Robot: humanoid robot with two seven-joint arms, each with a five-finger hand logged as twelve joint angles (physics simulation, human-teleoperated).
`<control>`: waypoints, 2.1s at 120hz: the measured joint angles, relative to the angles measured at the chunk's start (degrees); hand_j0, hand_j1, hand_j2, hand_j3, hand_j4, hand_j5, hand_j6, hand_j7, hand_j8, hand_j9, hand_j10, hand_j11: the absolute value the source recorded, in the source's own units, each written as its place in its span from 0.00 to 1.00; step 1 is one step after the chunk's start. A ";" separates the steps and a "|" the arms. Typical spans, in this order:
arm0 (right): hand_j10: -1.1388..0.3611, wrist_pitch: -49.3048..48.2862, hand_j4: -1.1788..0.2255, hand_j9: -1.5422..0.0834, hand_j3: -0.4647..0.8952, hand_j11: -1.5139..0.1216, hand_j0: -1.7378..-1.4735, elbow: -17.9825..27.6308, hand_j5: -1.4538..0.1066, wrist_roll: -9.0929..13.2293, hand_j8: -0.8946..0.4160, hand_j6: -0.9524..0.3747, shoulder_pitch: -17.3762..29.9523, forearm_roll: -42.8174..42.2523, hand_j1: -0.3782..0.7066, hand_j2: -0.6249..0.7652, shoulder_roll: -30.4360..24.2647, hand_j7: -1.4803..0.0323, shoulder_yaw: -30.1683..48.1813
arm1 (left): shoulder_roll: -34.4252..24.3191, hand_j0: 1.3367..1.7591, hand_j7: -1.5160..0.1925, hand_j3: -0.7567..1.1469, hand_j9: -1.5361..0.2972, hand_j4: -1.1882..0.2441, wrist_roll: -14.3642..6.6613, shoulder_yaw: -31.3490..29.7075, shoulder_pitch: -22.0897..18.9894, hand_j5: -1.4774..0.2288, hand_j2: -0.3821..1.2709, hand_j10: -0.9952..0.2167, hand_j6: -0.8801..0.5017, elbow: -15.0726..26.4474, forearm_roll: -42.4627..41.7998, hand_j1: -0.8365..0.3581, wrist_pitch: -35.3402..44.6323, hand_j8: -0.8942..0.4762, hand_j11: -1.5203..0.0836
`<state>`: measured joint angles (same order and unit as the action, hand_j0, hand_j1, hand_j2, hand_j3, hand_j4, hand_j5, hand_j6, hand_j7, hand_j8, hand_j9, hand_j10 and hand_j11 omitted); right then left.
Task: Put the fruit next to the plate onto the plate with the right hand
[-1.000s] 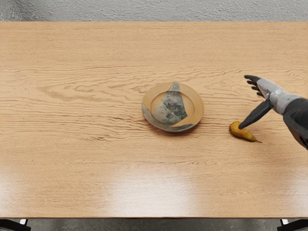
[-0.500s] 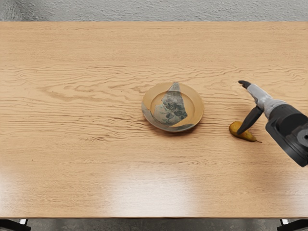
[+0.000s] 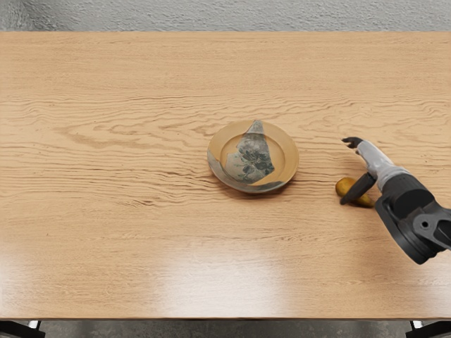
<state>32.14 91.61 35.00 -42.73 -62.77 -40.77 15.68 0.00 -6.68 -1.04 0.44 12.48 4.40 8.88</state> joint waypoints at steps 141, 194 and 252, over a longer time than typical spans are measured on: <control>0.24 -0.29 0.21 0.31 0.34 0.27 0.36 -0.09 0.29 0.32 0.22 0.20 1.48 -0.32 0.49 0.66 -2.16 0.26 0.10 | 0.00 0.76 0.88 0.40 0.83 0.83 0.00 0.01 0.00 0.86 0.23 0.82 0.63 0.00 0.01 0.99 0.00 0.65 0.94; 0.31 -2.17 0.22 0.26 0.34 0.24 0.34 -0.79 0.21 0.08 0.29 0.22 -3.31 1.32 0.52 0.72 -1.06 0.23 0.79 | 0.00 0.76 0.88 0.40 0.83 0.83 0.00 -0.01 0.00 0.86 0.23 0.82 0.63 0.00 0.00 0.99 0.00 0.65 0.94; 0.31 -5.63 0.23 0.25 0.34 0.23 0.32 -4.07 0.18 0.01 0.32 0.23 -15.38 3.88 0.57 0.79 8.05 0.23 0.80 | 0.00 0.76 0.88 0.40 0.83 0.83 0.00 -0.01 0.00 0.86 0.23 0.82 0.63 0.00 0.00 0.99 0.00 0.65 0.94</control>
<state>26.51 87.54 35.01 -58.11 -58.89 -32.71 16.48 0.00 -6.68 -1.06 0.44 12.48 4.40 8.88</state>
